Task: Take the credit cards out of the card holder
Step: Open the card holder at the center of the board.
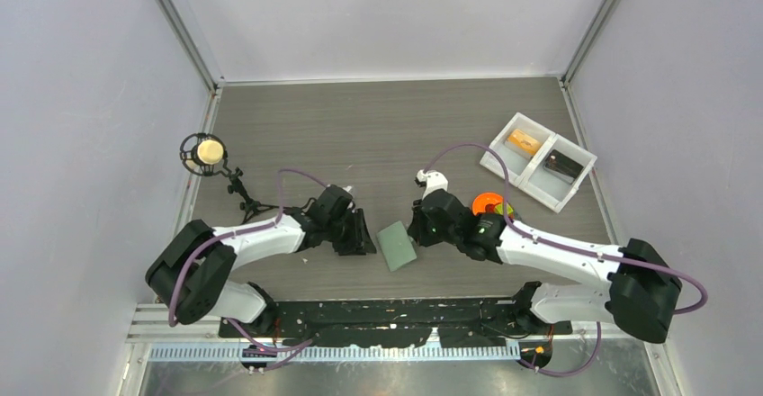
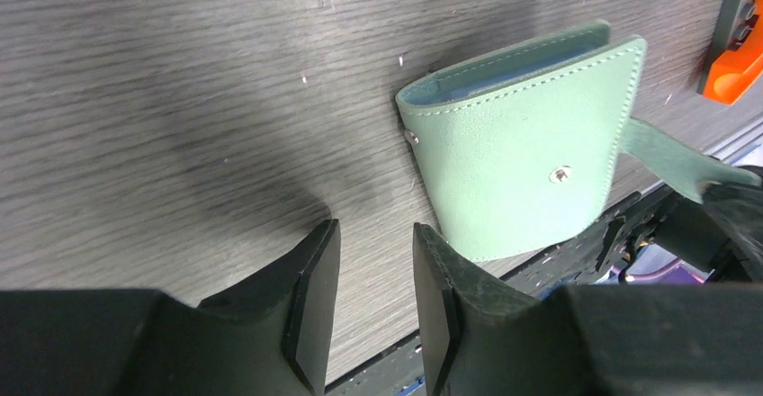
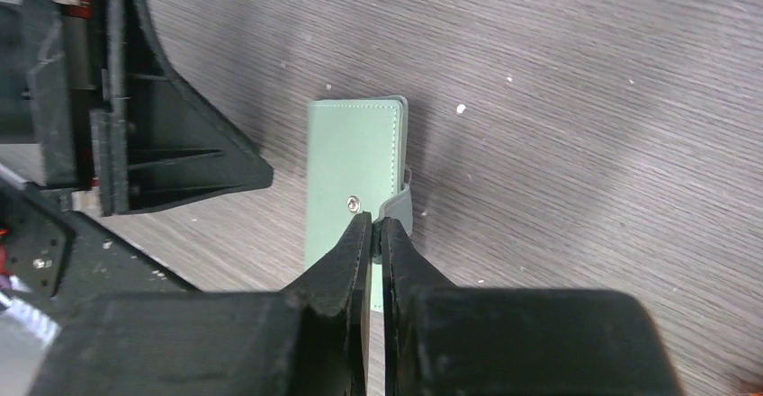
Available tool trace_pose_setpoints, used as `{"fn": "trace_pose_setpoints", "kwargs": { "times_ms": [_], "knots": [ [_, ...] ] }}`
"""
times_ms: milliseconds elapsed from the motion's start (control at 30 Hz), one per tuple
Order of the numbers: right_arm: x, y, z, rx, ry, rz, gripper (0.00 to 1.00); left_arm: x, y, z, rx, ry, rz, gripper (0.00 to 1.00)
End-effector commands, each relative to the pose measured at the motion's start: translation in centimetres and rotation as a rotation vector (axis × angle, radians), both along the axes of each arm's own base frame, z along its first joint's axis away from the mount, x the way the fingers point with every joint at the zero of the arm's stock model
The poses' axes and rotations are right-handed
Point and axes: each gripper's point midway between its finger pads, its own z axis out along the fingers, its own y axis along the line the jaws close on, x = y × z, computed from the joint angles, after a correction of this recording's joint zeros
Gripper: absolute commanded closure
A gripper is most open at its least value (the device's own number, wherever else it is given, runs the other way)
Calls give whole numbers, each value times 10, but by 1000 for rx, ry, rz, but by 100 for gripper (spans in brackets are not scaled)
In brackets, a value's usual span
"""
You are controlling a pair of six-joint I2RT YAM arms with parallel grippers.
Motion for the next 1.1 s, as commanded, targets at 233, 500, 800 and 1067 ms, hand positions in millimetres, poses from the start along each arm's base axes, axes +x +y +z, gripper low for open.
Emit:
{"fn": "trace_pose_setpoints", "kwargs": {
  "times_ms": [233, 500, 800, 1067],
  "knots": [
    [-6, 22, 47, 228, -27, 27, 95, 13, 19, 39, 79, -126, 30, 45],
    [-12, 34, 57, 318, -7, 60, 95, 12, 18, 70, -34, -219, 57, 29],
    [-19, 43, 66, 389, 6, 95, 95, 7, 12, 76, -86, -232, 24, 26],
    [-19, 40, 68, 391, -1, 85, 95, 7, 3, 80, -133, -236, 0, 25]
  ]
}}
